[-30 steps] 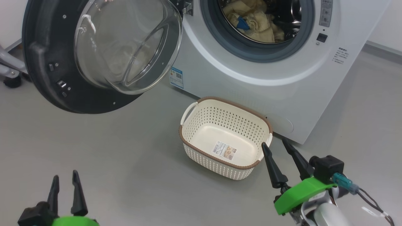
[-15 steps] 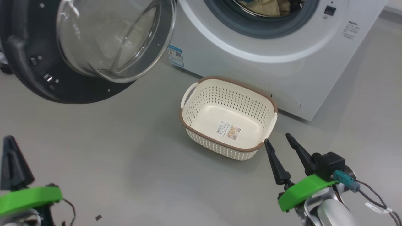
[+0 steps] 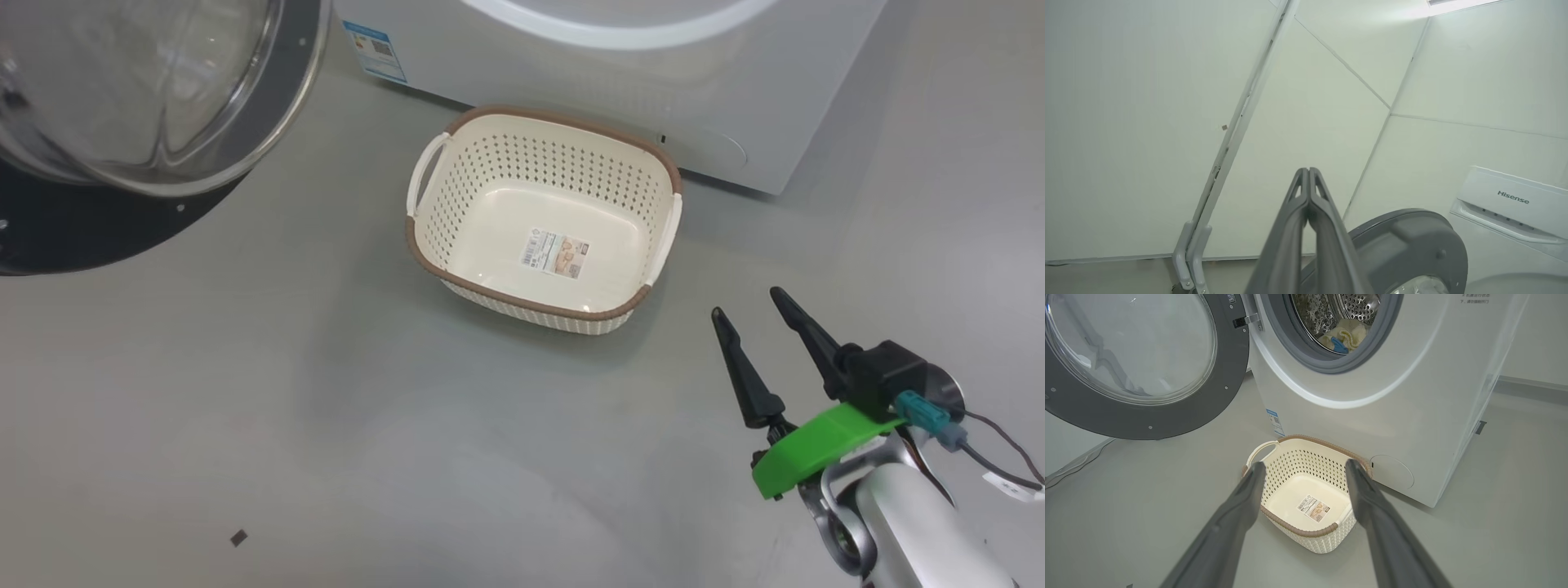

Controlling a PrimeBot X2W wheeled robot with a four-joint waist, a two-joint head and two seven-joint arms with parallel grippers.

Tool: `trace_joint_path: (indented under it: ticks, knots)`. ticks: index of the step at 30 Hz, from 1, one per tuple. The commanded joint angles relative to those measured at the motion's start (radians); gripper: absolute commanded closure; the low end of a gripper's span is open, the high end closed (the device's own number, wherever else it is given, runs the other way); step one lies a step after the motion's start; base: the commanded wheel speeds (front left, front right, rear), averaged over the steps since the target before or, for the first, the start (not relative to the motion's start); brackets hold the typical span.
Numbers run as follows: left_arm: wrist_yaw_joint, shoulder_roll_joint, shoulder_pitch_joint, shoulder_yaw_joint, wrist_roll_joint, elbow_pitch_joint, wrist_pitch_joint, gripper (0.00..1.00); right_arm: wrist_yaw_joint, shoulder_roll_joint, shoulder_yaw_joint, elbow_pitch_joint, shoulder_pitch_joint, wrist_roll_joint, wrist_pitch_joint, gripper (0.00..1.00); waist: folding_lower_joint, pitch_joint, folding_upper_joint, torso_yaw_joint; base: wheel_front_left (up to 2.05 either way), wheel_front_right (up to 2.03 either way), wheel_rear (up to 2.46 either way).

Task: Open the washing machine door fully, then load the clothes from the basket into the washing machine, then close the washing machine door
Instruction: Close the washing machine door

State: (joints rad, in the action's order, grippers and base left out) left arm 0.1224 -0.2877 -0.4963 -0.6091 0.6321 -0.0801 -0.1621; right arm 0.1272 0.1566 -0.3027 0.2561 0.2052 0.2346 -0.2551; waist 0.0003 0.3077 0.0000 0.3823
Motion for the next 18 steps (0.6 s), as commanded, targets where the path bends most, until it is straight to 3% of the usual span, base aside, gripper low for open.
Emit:
trace_joint_path:
  ticks: [1,7,12,18]
  knots:
    - [-0.002,-0.054,-0.019,-0.035,0.021,0.015,0.013,1.0,0.003,0.006,-0.021,-0.034,0.02,-0.001,-0.007,0.0,-0.0003,0.02,0.0,-0.022,0.0,0.0,0.0]
    - [-0.028,-0.146,-0.193,-0.135,0.256,-0.172,0.154,1.0,0.003,0.015,-0.031,-0.044,0.032,0.001,-0.007,0.0,-0.0003,0.04,0.0,-0.053,0.0,0.0,0.0]
    - [-0.094,-0.256,-0.274,-0.173,0.263,-0.405,0.178,1.0,0.003,0.013,-0.047,-0.045,0.041,0.003,-0.007,0.0,-0.0003,0.043,0.0,-0.078,0.0,0.0,0.0]
    - [-0.108,-0.322,-0.392,-0.226,0.388,-0.656,0.306,1.0,0.003,0.012,-0.05,-0.041,0.045,0.002,-0.007,0.0,-0.0003,0.044,0.0,-0.106,0.0,0.0,0.0]
